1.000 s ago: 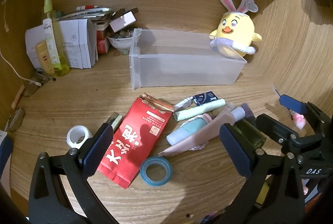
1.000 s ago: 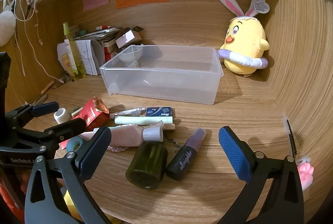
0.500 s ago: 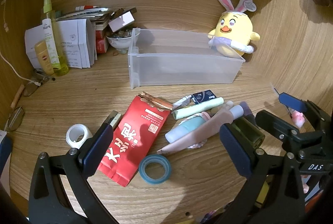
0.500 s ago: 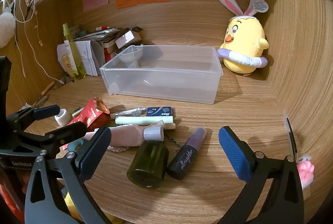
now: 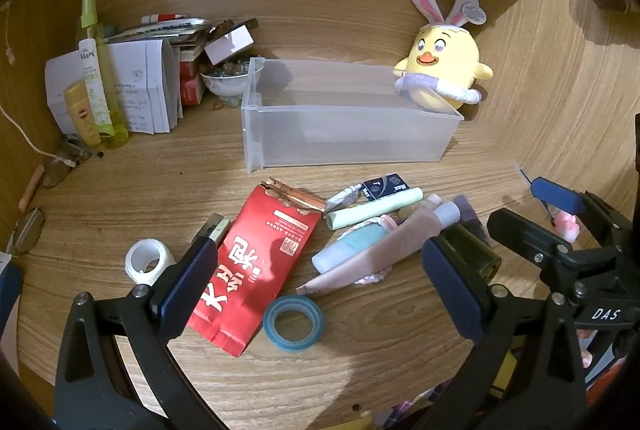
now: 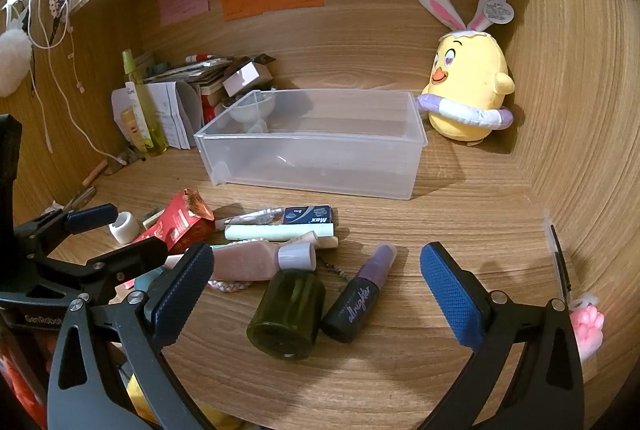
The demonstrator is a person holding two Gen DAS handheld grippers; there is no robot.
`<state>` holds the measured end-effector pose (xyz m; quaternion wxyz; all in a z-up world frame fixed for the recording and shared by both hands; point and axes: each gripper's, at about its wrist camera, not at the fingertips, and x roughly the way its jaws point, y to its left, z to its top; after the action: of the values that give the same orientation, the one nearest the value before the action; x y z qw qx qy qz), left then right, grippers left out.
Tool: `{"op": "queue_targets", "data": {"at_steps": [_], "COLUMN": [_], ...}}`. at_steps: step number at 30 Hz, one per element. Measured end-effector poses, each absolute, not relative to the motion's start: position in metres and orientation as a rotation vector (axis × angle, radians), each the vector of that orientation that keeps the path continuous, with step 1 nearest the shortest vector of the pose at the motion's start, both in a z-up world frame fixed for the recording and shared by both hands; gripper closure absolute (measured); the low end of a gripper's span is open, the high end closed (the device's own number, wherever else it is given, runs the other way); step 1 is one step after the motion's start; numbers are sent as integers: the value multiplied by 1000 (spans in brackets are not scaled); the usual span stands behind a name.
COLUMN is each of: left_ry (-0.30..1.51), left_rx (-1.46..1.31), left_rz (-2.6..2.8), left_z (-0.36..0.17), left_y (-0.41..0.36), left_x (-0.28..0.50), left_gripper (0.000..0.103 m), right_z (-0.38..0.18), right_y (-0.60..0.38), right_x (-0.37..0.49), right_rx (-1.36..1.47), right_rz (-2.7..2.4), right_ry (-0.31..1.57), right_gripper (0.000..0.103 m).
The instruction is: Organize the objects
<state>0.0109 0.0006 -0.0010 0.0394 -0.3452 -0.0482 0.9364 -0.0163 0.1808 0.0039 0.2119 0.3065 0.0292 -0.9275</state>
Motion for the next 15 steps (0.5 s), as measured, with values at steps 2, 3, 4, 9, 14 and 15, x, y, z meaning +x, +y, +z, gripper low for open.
{"op": "queue_targets", "data": {"at_steps": [2,3,4,9,14,15], "left_ry": [-147,-147,-148,-141,-118,-113], "left_rx": [-1058,-1059,-1060,-1051,-1030,-1035], "left_rz": [2874,2872,2871,2883,2899,2900], "left_z": [-1,-1,-1,1,2,2], "left_y": [0,-1,-1,-3,-11,-13], "left_x": [11,10,10,9,8,7], "left_gripper": [0,0,0,0,0,0], "right_z": [4,4,4,5,7,8], "right_y": [181,181,181,181,179,178], "right_x": [-16,-17,-17,-18,-22,-24], "right_rx": [850,851,850,856,853,855], "right_rz": [-2577,-2576,-2577,-2574,-2555,-2554], "right_ry": [82,82,82,80,84,84], "right_gripper": [0,0,0,0,0,0]}}
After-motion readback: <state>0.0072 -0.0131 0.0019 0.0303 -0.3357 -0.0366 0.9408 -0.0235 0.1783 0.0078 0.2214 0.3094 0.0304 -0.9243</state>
